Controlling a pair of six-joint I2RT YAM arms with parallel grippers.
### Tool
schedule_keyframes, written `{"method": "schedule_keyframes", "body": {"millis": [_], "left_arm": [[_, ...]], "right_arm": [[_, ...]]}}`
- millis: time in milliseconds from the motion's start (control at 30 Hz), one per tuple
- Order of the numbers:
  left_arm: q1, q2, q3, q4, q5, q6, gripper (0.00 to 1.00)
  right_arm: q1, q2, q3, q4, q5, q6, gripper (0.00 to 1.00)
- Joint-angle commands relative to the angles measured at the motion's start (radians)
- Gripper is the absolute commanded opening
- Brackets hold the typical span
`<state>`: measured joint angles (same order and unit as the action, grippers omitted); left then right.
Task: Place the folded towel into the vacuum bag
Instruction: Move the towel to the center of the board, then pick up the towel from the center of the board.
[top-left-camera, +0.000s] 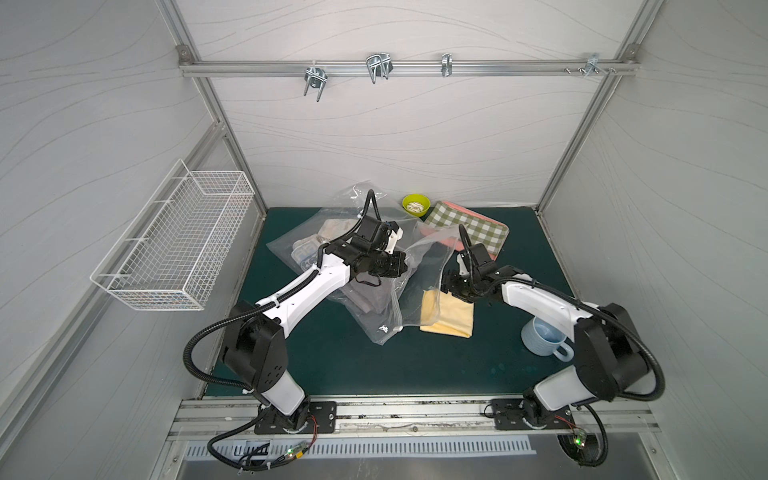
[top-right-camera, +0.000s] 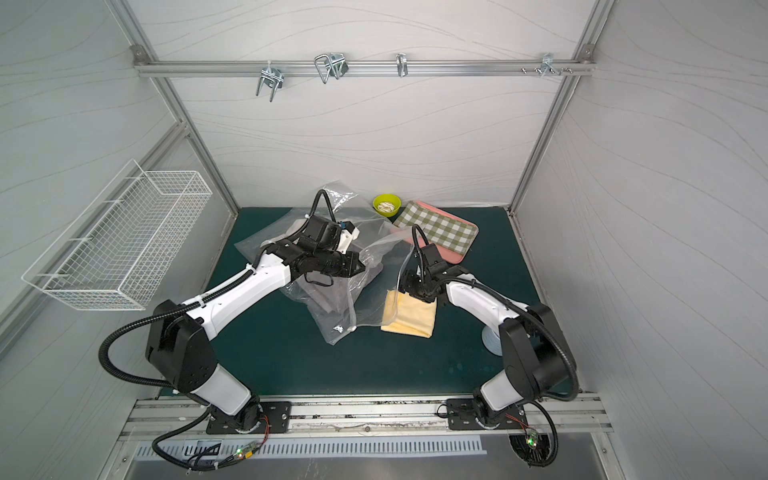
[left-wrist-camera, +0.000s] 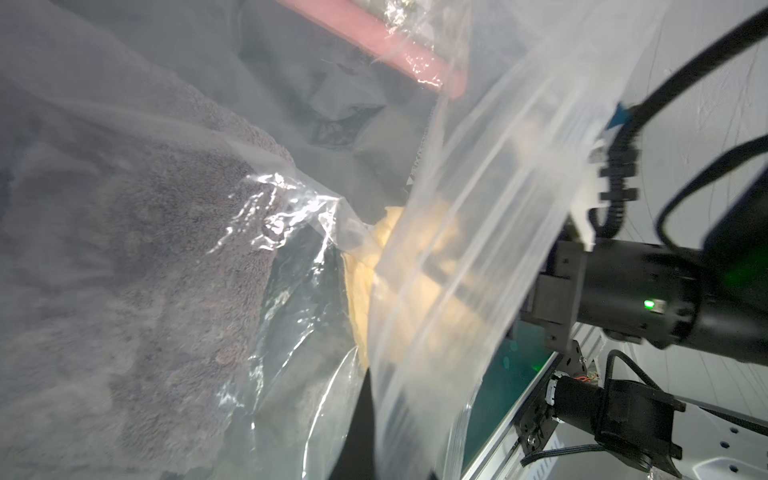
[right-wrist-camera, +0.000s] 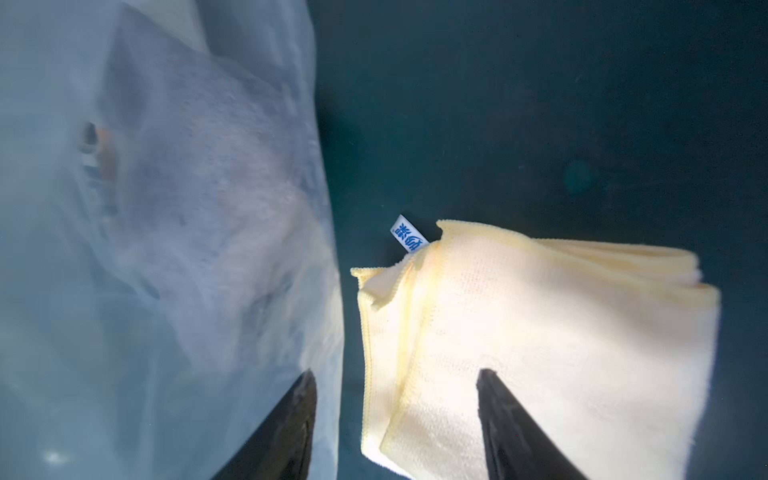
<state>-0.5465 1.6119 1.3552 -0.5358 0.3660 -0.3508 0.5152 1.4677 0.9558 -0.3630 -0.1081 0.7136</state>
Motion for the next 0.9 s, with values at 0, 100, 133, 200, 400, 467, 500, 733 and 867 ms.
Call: {"method": "schedule_keyframes", "body": {"millis": [0,100,133,200,400,467,500,733,867], "left_arm": [[-0.01,0.031,0.031,-0.02,-0.035,0.014,0.0],[-0.029,0.051,0.041,-0.032,-0.05,0.024,0.0],[-0.035,0.058,0.045,-0.036,-0.051,0.026,0.0],[-0.045,0.07,0.054,-0.044,-0.047,0.023,0.0],[-0.067,0.092,0.061,-0.051,-0.039,0.012,0.0],[-0.07,0.093,0.06,-0.052,-0.036,0.009,0.0],[-0.07,0.094,0.058,-0.051,-0.036,0.008,0.0],[-0.069,0.096,0.052,-0.055,-0.043,0.01,0.0],[-0.07,0.097,0.056,-0.056,-0.044,0.009,0.0]], "right_arm": [[-0.035,-0.086,-0.029,-0.149,0.056,-0.072,0.63],[-0.081,-0.131,-0.096,-0.178,0.049,-0.056,0.62],[-0.092,-0.14,-0.122,-0.174,0.043,-0.05,0.62],[-0.101,-0.141,-0.159,-0.169,0.036,-0.043,0.62],[-0.093,-0.078,-0.224,-0.098,-0.024,-0.016,0.61],[-0.085,-0.056,-0.236,-0.069,-0.037,-0.011,0.61],[-0.08,-0.045,-0.24,-0.062,-0.037,-0.007,0.6],[-0.075,0.011,-0.271,-0.015,-0.035,0.023,0.58],[-0.066,0.027,-0.297,0.025,-0.035,0.063,0.47]]}}
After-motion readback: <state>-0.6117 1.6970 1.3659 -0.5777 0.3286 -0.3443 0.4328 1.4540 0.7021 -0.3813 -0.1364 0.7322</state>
